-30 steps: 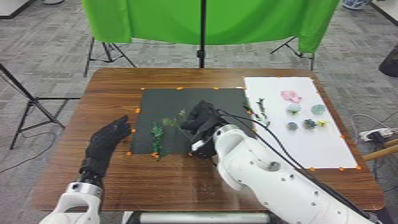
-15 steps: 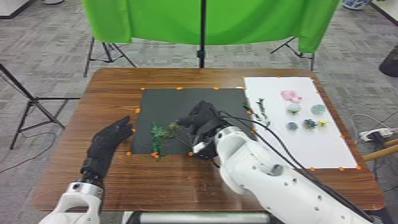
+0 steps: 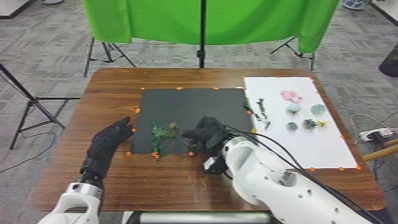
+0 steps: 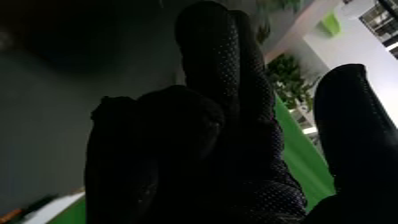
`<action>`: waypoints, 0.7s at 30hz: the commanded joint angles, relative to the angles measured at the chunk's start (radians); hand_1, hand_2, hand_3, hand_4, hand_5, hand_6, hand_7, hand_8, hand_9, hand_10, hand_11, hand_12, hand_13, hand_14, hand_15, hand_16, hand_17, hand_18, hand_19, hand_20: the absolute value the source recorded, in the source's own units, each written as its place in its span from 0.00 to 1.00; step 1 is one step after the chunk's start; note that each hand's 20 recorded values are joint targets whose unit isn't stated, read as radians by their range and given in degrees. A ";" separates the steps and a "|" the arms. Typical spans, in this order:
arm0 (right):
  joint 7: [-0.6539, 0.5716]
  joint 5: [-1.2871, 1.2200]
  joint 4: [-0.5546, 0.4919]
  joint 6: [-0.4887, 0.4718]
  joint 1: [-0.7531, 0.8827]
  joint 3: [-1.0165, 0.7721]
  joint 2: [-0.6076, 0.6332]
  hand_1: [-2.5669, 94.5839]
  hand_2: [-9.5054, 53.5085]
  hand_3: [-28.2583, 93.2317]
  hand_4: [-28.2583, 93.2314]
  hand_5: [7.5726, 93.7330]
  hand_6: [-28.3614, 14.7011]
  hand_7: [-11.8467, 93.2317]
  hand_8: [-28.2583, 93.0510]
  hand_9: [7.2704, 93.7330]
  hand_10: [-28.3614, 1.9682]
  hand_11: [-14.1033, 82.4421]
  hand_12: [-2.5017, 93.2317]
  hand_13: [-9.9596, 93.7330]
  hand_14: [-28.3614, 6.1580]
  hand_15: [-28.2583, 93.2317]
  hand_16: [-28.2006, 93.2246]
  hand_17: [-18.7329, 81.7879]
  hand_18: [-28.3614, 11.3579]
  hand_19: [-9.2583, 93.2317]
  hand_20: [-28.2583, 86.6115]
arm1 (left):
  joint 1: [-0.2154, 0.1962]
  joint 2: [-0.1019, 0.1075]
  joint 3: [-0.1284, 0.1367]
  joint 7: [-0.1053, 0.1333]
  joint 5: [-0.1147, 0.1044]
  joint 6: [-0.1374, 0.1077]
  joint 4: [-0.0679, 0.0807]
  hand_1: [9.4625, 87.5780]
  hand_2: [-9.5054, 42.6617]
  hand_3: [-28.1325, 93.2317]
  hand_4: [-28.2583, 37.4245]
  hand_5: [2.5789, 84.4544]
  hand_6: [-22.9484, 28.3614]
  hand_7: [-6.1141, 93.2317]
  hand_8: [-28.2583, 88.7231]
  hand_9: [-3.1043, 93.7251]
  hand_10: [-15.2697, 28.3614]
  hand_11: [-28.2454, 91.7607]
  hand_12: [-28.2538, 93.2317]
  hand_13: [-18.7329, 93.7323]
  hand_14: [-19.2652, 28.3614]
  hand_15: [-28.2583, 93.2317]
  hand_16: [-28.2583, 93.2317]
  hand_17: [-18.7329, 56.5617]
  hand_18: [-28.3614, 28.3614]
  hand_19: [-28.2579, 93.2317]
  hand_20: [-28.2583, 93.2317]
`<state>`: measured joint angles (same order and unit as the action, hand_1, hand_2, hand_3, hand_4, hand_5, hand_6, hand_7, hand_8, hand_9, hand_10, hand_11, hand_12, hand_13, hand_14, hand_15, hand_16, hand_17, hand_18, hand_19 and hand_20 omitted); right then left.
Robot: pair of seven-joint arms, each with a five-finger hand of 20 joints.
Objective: Arrange flowers
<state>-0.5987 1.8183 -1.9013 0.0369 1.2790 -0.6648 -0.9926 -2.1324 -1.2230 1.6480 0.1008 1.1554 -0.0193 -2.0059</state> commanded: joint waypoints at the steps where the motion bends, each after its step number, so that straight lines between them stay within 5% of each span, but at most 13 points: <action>1: 0.002 0.001 -0.053 -0.022 0.049 0.012 0.034 0.29 0.27 0.71 0.13 0.83 0.58 0.26 0.18 0.93 0.45 0.50 0.32 0.95 0.66 0.73 0.51 0.82 0.33 1.00 0.77 | -0.015 -0.012 0.005 -0.013 0.006 0.010 0.000 0.19 0.15 0.76 0.05 0.46 0.51 0.14 0.20 0.43 0.62 0.32 0.35 0.42 0.75 0.35 0.26 0.27 0.73 0.27 0.36; 16: 0.036 0.106 -0.115 0.126 0.048 -0.181 0.086 0.29 0.20 0.71 0.14 0.81 0.57 0.26 0.18 0.91 0.44 0.50 0.33 0.94 0.65 0.73 0.51 0.81 0.33 1.00 0.77 | -0.011 -0.010 0.006 -0.014 0.008 0.009 -0.001 0.19 0.15 0.76 0.05 0.47 0.51 0.14 0.20 0.43 0.62 0.33 0.35 0.42 0.75 0.35 0.26 0.26 0.73 0.27 0.36; 21: -0.034 0.272 -0.064 0.034 -0.012 -0.243 0.153 0.32 0.07 0.74 0.14 0.79 0.58 0.26 0.19 0.88 0.46 0.50 0.33 0.92 0.64 0.74 0.51 0.79 0.33 1.00 0.76 | -0.016 -0.009 0.009 -0.014 0.006 0.008 -0.003 0.19 0.15 0.76 0.05 0.46 0.51 0.14 0.20 0.43 0.62 0.33 0.35 0.42 0.75 0.35 0.26 0.26 0.73 0.27 0.36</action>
<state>-0.5690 1.9030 -2.0003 0.1451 1.3656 -0.8189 -0.9441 -2.1355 -1.2267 1.6527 0.0992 1.1573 -0.0185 -2.0068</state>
